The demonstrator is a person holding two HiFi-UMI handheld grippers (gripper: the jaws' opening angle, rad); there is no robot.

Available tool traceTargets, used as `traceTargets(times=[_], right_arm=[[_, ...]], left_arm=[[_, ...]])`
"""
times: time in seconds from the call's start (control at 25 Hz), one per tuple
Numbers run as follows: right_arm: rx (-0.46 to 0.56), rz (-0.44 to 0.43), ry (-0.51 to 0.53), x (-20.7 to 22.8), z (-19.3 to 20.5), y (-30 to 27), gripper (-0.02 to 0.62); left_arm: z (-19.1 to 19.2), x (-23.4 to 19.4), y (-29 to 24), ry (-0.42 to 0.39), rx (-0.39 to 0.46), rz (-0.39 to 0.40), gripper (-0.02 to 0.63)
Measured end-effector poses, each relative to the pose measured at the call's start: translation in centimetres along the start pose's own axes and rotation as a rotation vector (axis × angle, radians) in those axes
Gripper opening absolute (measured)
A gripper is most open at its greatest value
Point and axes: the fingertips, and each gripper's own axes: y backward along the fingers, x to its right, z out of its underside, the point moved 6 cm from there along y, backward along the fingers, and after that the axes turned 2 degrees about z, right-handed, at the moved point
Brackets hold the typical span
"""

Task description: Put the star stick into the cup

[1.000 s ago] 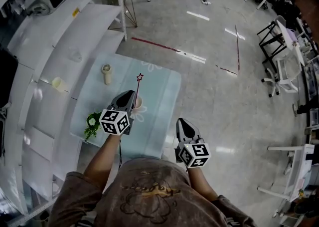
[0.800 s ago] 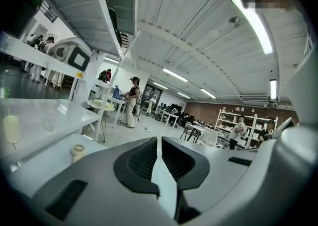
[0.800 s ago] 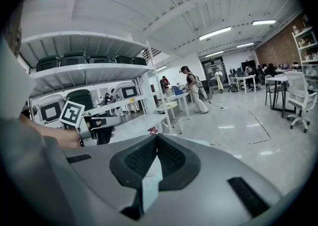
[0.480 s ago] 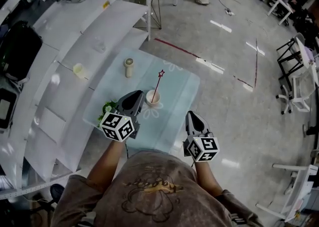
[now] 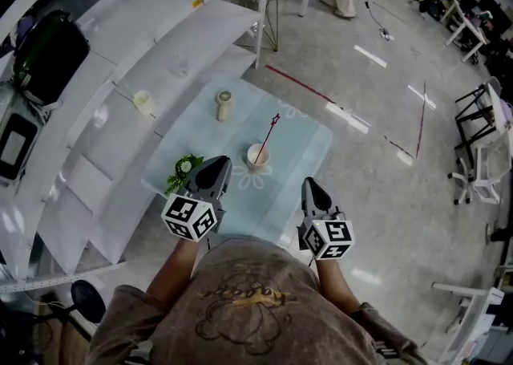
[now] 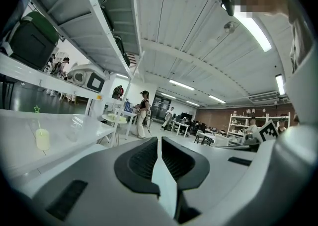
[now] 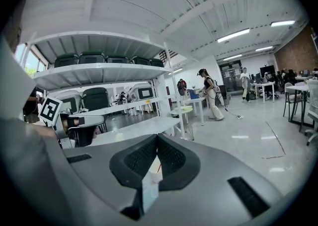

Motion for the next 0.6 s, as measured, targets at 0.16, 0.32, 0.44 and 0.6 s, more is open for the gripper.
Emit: traceTargets(times=[0.16,0.32,0.44,0.6], right_arm=[[-0.001,-0.010,0.013,-0.3,0.1,-0.2,0.003],[0.000,-0.012,0.018,-0.3,0.5,-0.4,0.003],[-0.001,-0.012,0.022,-0.3,0.7,-0.3,0.003],[-0.010,-0.009,0.022,0.0,1.3,-0.3,0.002]], left_arm=[[0.7,0.0,0.9,0.004,0.001,-0.015,0.034],[1.4,-0.2,1.3,-0.005,-0.006,-0.024,0.034],[1.7,-0.3,1.4,-0.030,-0.015,-0.039,0.028],[2.4,-0.4,1.0,-0.054,-0.029,-0.046,0.023]])
